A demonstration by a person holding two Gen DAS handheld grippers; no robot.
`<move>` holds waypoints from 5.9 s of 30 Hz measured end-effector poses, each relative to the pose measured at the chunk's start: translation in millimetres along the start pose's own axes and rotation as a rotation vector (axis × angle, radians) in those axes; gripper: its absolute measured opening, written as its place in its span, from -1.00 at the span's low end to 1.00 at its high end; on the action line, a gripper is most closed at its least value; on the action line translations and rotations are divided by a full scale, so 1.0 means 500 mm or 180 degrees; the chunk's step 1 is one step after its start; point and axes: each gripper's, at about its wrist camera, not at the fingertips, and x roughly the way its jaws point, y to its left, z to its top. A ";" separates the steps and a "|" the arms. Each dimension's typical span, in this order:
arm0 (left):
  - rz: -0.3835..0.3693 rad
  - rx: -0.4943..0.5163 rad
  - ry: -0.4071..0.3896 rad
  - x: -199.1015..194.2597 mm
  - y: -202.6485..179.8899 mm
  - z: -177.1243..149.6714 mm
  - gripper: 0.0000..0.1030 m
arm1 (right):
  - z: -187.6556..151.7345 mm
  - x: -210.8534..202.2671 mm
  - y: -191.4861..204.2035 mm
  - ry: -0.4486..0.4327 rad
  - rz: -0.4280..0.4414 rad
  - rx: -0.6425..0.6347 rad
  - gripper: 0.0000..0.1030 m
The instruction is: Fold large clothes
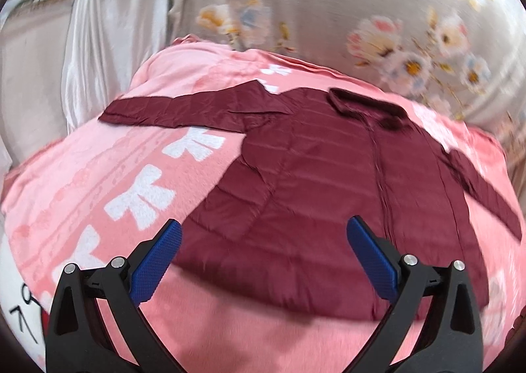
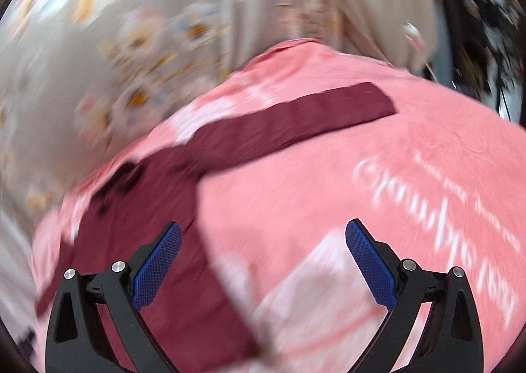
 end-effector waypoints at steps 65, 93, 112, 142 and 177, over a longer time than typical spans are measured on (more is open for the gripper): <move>0.0052 -0.0106 -0.0017 0.235 0.057 0.152 0.90 | -0.275 0.370 0.692 0.1314 0.2298 -0.2415 -0.88; -0.1332 -0.0908 0.1351 0.479 -0.084 0.168 0.15 | 0.052 0.393 0.189 0.1075 0.1671 -0.0224 0.16; -0.0790 -0.0394 0.0818 0.482 -0.105 0.245 -0.94 | 0.162 0.467 0.202 0.0433 0.1798 0.0172 -0.94; -0.0567 -0.0031 0.0643 0.522 -0.119 0.162 -0.91 | -0.074 0.341 0.469 0.0588 0.1175 -0.2063 -0.97; 0.0385 -0.2134 -0.0029 0.389 0.590 0.288 0.50 | -0.211 0.281 0.479 0.0742 0.1412 -0.2176 -0.76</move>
